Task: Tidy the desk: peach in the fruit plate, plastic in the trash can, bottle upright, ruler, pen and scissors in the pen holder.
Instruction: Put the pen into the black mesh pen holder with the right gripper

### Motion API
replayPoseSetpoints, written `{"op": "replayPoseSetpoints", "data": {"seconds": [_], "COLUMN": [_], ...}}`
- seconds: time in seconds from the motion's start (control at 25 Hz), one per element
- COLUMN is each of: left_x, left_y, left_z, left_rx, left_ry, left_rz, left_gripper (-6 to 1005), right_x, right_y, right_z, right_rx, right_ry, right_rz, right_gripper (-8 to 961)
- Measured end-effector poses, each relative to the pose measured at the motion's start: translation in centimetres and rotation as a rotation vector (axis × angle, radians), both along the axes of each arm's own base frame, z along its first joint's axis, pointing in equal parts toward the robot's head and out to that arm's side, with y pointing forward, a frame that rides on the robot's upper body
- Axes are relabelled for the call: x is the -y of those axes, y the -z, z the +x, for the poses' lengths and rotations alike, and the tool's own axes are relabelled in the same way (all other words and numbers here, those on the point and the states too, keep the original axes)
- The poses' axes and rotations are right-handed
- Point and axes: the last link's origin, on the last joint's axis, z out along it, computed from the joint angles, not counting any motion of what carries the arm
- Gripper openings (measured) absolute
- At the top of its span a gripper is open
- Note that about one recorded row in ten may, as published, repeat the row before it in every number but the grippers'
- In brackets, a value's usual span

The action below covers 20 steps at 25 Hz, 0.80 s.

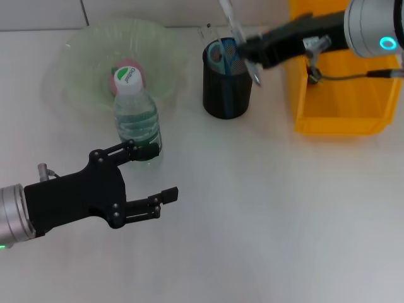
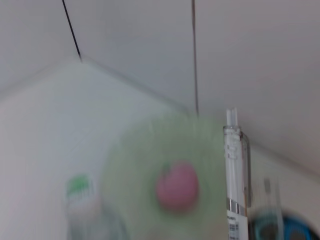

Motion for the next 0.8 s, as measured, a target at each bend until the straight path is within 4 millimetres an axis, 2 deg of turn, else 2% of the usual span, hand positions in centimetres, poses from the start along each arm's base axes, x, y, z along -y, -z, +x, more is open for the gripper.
{"op": "replayPoseSetpoints", "data": {"seconds": [0.08, 0.12, 0.24, 0.28, 0.32, 0.44, 0.6, 0.68, 0.8], "left_x": [0.0, 0.0, 0.0, 0.0, 0.0, -0.1, -0.1, -0.1, -0.1], "left_y": [0.0, 0.0, 0.0, 0.0, 0.0, 0.2, 0.3, 0.3, 0.4], "left_z": [0.0, 0.0, 0.0, 0.0, 0.0, 0.1, 0.2, 0.2, 0.2], "left_rx": [0.001, 0.001, 0.001, 0.001, 0.001, -0.003, -0.002, -0.002, -0.001], "left_ry": [0.0, 0.0, 0.0, 0.0, 0.0, 0.004, 0.004, 0.004, 0.002], "left_rz": [-0.001, -0.001, -0.001, -0.002, -0.002, -0.005, -0.007, -0.007, -0.009], "left_gripper": [799, 799, 799, 799, 799, 799, 799, 799, 799], "right_x": [-1.1, -1.1, -1.7, -2.0, -2.0, -2.3, -2.5, -2.8, -3.0], "right_y": [0.0, 0.0, 0.5, 1.1, 1.1, 1.6, 2.4, 3.6, 4.6], "right_z": [1.2, 1.2, 2.8, 4.0, 4.0, 5.8, 7.8, 9.2, 9.9], "right_rx": [-0.17, -0.17, -0.266, -0.322, -0.322, -0.407, -0.447, -0.434, -0.41], "right_ry": [-0.079, -0.079, -0.157, -0.203, -0.203, -0.256, -0.312, -0.33, -0.321], "right_rz": [0.083, 0.083, 0.153, 0.19, 0.19, 0.281, 0.388, 0.425, 0.433], "right_gripper": [121, 121, 122, 122, 122, 122, 122, 122, 122]}}
